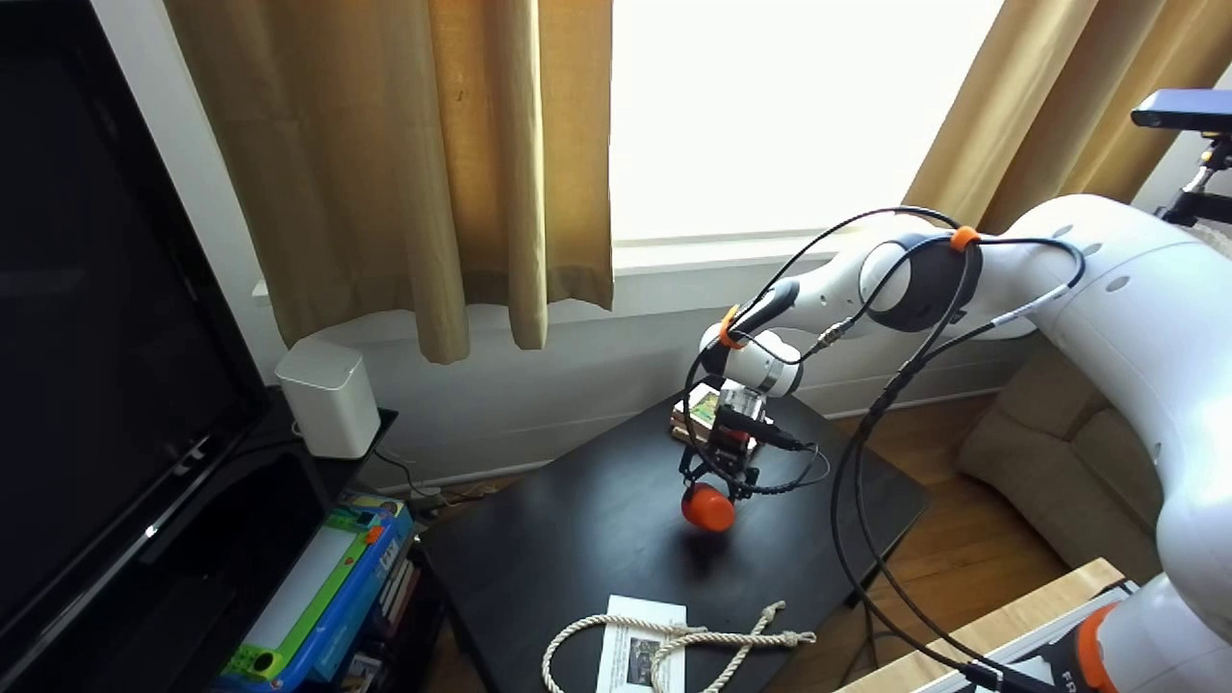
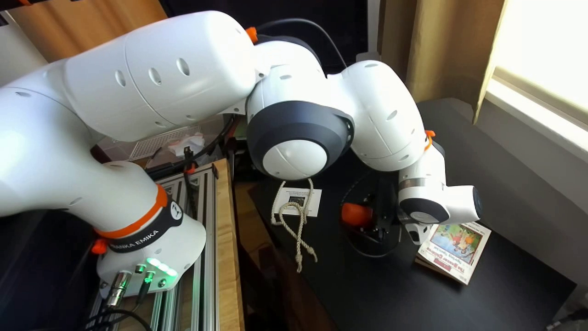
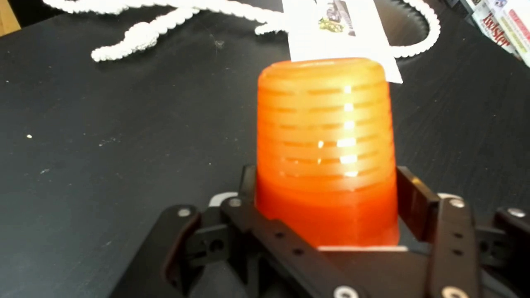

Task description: Put the cups upside down

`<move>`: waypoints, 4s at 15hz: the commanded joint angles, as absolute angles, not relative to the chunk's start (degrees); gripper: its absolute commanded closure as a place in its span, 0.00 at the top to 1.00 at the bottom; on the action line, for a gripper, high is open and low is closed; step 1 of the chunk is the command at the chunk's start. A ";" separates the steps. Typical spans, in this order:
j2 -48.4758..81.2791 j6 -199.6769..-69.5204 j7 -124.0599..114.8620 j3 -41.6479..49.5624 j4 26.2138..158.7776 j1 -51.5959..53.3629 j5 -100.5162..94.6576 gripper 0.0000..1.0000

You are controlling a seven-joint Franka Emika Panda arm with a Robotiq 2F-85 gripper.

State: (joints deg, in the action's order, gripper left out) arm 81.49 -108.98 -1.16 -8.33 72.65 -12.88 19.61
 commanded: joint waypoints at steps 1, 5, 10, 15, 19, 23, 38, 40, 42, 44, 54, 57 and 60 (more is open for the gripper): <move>83.61 -106.12 -5.06 -7.43 70.69 -12.59 22.57 0.55; 85.94 -100.93 -10.41 -7.08 68.72 -13.33 25.73 0.55; 85.46 -97.22 -14.82 -5.44 71.33 -13.60 29.69 0.55; 85.44 -96.81 -17.59 -3.80 72.20 -13.60 31.65 0.55; 85.43 -98.50 -20.05 -2.40 73.08 -13.35 32.80 0.55; 85.43 -100.28 -19.48 -2.04 73.87 -13.54 33.24 0.55; 85.11 -109.31 -17.62 -0.84 75.24 -12.95 31.91 1.00; 85.11 -110.74 -18.03 -0.36 74.36 -12.36 31.04 1.00; 85.08 -112.18 -18.16 -0.18 73.33 -11.90 30.10 1.00; 85.18 -113.43 -18.67 0.20 71.65 -11.00 28.45 0.99; 68.49 -126.89 -13.11 4.79 84.90 -1.26 17.47 1.00; 61.75 -135.66 -9.86 4.76 92.52 0.72 16.51 1.00; 54.93 -142.47 -6.56 1.90 99.89 -0.25 14.72 1.00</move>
State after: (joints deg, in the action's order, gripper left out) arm 63.29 -136.18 -10.21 3.77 88.93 0.41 16.48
